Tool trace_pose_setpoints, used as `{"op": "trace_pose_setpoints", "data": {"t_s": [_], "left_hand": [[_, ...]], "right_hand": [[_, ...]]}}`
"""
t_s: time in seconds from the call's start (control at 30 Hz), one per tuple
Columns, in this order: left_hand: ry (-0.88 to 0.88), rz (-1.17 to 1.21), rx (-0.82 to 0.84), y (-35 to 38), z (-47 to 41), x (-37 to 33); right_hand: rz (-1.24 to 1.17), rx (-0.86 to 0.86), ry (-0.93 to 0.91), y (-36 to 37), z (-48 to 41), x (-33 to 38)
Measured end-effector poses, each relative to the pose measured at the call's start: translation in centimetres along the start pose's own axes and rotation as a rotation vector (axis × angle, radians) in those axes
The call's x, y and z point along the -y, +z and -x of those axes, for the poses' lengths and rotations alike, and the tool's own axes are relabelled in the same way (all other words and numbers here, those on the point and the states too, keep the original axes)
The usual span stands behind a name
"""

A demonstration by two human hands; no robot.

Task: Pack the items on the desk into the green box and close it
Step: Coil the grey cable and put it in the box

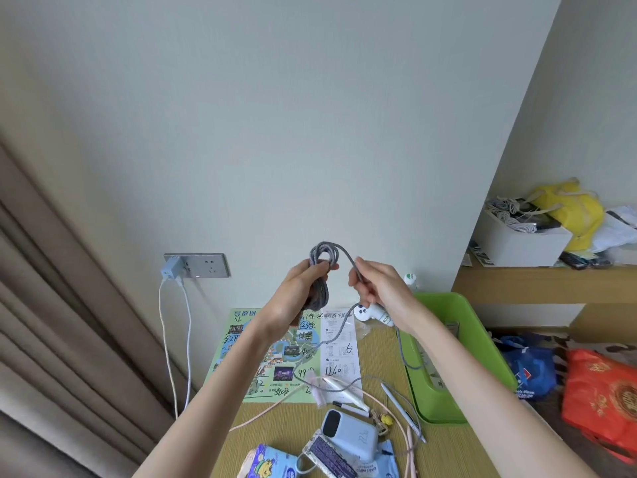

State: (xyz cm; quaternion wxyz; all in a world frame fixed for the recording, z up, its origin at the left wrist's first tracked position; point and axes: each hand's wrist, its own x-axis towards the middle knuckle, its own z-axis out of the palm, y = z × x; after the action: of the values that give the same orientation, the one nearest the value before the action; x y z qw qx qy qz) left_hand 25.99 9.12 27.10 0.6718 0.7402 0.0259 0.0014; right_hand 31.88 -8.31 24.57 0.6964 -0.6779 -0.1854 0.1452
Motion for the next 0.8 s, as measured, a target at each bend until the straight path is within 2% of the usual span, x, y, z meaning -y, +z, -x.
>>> {"op": "trace_pose_setpoints", "data": {"t_s": [0.2, 0.43, 0.6, 0.7, 0.8], "left_hand": [[0.013, 0.046, -0.087, 0.6, 0.3, -0.1], [0.053, 0.138, 0.007, 1.7, 0.7, -1.2], [0.074, 0.169, 0.015, 2.2, 1.0, -1.8], [0.037, 0.143, -0.034, 2.1, 1.0, -1.5], [0.017, 0.215, -0.127, 1.6, 0.3, -1.1]], "right_hand": [[-0.176, 0.118, 0.067, 1.1, 0.3, -0.3], [-0.208, 0.145, 0.098, 2.5, 0.7, 0.5], [-0.115, 0.101, 0.104, 2.7, 0.9, 0.8], [-0.053, 0.106, 0.077, 2.5, 1.1, 0.9], [0.007, 0.091, 0.087, 2.3, 1.2, 1.0]]}}
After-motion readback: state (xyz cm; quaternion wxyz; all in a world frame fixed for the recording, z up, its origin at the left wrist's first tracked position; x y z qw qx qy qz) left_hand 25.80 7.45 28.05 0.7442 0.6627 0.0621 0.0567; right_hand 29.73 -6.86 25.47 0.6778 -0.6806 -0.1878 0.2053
